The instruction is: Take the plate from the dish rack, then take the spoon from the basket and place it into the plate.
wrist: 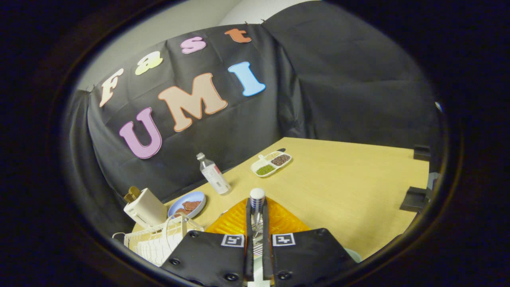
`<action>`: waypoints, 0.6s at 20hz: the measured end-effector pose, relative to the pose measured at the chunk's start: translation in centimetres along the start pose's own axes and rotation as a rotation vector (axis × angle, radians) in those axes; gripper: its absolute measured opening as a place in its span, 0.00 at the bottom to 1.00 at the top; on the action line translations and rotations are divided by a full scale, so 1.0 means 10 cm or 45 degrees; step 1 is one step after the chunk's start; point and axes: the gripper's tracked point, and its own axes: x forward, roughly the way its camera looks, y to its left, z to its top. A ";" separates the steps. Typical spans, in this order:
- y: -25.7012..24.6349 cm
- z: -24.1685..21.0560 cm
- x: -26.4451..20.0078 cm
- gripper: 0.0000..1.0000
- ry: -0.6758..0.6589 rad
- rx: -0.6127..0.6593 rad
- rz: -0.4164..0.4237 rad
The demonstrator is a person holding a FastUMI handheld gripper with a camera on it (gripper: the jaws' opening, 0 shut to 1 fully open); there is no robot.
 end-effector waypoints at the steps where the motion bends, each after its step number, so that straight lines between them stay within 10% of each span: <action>1: 0.04 0.05 -0.03 0.11 -0.008 -0.004 0.001; 12: 0.24 0.66 -0.64 0.11 -0.100 -0.049 -0.013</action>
